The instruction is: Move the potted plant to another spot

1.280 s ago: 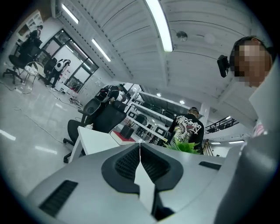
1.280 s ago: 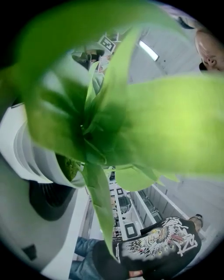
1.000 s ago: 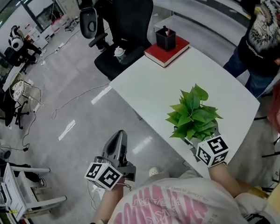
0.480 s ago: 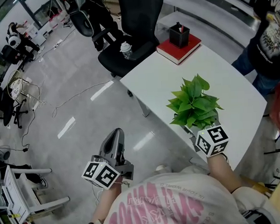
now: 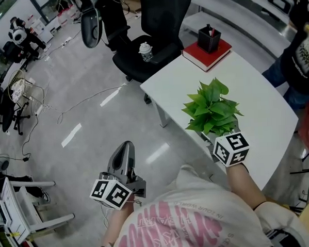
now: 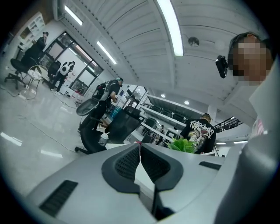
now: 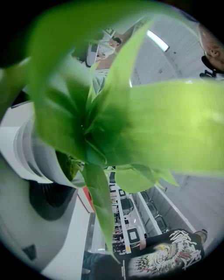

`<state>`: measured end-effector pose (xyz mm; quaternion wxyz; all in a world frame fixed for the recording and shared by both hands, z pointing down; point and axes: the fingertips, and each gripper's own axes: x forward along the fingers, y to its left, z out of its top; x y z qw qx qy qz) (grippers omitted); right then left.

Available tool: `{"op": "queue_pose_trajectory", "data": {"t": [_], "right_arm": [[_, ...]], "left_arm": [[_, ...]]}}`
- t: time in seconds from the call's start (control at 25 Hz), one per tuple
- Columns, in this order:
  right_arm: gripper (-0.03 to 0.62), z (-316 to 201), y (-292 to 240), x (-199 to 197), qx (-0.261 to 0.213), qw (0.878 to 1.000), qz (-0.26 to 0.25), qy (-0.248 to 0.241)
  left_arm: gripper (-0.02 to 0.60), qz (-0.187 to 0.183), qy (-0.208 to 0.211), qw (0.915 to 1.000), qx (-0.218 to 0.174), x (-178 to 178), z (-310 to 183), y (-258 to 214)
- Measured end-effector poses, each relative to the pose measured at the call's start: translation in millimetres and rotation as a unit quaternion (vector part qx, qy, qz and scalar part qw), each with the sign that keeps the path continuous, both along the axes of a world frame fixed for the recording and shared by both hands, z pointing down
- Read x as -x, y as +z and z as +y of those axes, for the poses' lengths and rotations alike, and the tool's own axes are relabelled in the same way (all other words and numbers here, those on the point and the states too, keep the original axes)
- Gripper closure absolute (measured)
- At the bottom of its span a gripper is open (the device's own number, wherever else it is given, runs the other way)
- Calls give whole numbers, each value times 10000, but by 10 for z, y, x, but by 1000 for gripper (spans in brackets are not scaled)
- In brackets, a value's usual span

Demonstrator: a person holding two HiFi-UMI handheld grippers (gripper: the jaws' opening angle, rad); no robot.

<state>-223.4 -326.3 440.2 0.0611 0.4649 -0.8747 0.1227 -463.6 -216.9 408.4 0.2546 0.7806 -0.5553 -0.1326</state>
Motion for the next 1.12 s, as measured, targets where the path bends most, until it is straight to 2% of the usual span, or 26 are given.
{"op": "queue_pose_trajectory", "data": {"t": [0.08, 0.28, 0.44, 0.8, 1.12], "right_arm": [[42, -71, 33, 73, 95, 10000, -29, 0], [42, -453, 209, 368, 210, 9997, 67, -104], [42, -779, 339, 532, 223, 9995, 124, -159], [42, -1320, 553, 608, 444, 9989, 125, -15], [42, -1440, 668, 644, 430, 9984, 285, 208]], "left_arm": [[555, -88, -6, 9999, 54, 48, 11, 9], [555, 158, -255, 9994, 185, 352, -184, 133], [555, 217, -437, 9983, 316, 556, -396, 213], [555, 276, -517, 9966, 574, 808, -908, 284], [557, 323, -549, 9956, 687, 1002, -974, 421]]}}
